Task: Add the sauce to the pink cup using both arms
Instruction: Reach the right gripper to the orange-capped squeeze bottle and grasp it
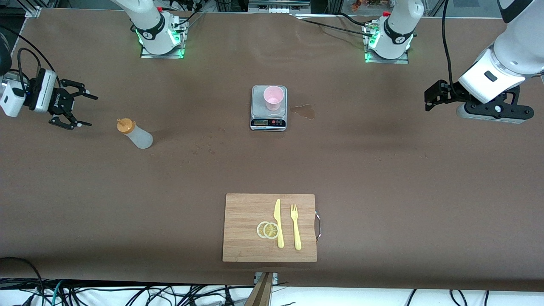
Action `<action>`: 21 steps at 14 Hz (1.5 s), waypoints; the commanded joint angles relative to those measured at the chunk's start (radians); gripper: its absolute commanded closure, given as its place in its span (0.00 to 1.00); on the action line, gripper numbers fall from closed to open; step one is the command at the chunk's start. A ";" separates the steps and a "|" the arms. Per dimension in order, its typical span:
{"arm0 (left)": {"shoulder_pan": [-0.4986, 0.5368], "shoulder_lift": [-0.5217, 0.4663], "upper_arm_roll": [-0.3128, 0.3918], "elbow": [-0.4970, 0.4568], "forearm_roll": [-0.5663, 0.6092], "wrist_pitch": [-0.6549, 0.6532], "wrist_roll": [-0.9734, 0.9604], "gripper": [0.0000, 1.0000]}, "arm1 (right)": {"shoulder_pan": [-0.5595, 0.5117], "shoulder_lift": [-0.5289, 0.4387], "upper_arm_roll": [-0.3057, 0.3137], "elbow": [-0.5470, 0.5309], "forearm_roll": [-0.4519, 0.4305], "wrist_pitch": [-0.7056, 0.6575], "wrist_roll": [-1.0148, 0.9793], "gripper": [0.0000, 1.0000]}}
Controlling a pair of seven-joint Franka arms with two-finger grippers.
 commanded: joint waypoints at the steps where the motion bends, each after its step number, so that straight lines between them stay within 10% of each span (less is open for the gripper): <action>1: 0.000 0.020 0.004 0.028 -0.016 -0.003 0.013 0.00 | -0.062 0.154 -0.003 0.020 0.162 -0.069 -0.197 0.00; 8: 0.000 0.023 0.004 0.028 -0.014 -0.002 0.013 0.00 | -0.087 0.470 0.014 0.060 0.453 -0.254 -0.445 0.00; 21: 0.000 0.023 0.004 0.032 -0.014 -0.003 0.013 0.00 | -0.116 0.604 0.106 0.221 0.566 -0.389 -0.549 0.00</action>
